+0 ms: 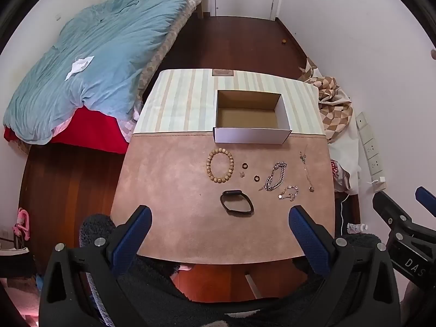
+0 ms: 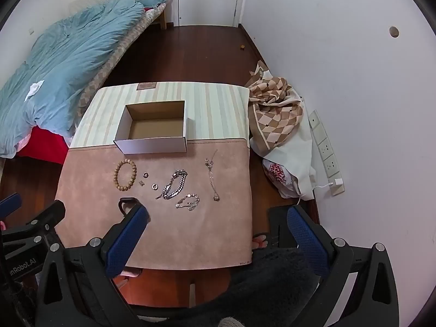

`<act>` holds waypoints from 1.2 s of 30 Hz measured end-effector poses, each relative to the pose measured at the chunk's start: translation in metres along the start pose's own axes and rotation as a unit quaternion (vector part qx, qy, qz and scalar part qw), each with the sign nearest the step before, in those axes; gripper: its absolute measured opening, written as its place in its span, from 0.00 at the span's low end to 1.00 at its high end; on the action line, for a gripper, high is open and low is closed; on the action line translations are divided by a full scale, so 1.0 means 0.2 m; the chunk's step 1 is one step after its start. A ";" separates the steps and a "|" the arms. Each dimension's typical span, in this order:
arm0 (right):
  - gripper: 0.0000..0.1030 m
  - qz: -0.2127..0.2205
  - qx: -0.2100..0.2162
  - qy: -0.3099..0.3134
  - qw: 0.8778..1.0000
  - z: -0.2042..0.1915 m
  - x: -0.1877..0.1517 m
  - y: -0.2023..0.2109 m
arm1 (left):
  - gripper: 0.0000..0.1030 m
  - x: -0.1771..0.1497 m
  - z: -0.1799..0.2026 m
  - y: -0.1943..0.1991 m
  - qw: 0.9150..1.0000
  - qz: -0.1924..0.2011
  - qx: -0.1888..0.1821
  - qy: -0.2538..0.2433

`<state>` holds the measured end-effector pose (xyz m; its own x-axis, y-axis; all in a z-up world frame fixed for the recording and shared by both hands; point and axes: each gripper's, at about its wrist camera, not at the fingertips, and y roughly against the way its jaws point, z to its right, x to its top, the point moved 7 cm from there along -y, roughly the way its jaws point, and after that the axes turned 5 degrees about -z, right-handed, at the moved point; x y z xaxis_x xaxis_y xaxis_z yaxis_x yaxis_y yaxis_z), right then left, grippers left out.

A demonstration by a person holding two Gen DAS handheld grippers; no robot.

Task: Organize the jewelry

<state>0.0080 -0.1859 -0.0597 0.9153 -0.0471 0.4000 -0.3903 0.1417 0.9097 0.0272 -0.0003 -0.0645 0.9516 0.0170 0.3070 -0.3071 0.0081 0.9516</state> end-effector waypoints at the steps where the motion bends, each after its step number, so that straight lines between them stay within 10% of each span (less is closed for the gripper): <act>1: 1.00 0.001 0.000 0.000 1.000 0.00 0.00 0.00 | 1.00 0.00 0.00 0.00 1.000 0.000 0.000 0.001; 36: 1.00 0.010 0.016 0.012 1.000 -0.10 0.02 0.06 | 1.00 0.01 -0.10 0.11 1.000 0.020 0.005 0.015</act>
<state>0.0097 -0.1651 -0.0495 0.9095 -0.0214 0.4150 -0.4104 0.1106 0.9052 0.0219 0.0192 -0.0443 0.9375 0.0471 0.3447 -0.3449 -0.0036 0.9386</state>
